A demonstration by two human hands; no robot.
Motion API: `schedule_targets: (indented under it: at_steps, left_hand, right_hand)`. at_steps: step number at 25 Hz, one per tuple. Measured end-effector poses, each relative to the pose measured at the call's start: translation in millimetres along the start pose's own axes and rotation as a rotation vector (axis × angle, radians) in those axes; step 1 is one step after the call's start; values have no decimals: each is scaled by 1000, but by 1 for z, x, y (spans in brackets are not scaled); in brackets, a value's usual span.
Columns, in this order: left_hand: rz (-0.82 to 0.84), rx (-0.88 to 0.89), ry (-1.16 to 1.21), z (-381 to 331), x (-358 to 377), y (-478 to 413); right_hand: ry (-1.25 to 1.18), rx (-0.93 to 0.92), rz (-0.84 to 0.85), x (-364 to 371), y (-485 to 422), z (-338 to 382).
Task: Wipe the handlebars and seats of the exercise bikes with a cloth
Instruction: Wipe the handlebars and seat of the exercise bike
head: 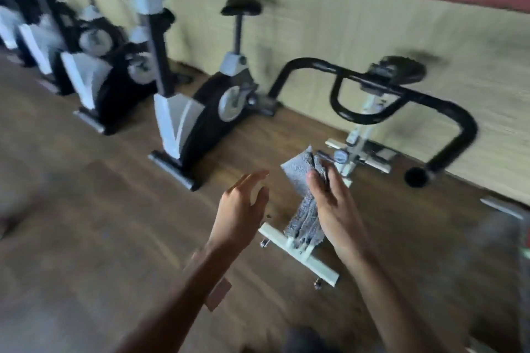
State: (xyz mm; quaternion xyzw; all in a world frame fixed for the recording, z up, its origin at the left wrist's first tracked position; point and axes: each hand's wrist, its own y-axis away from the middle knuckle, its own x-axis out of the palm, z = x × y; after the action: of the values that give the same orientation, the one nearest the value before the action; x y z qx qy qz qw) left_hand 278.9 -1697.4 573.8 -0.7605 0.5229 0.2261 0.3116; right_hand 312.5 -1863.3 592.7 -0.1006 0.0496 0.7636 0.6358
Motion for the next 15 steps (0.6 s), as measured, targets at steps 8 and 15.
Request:
schedule_targets:
  at_steps: [8, 15]
  left_hand:
    - [293, 377, 248, -36, 82, -75]
    - [445, 446, 456, -54, 138, -96]
  right_hand:
    - [-135, 111, -585, -29, -8, -41]
    - [-283, 142, -796, -31, -26, -48]
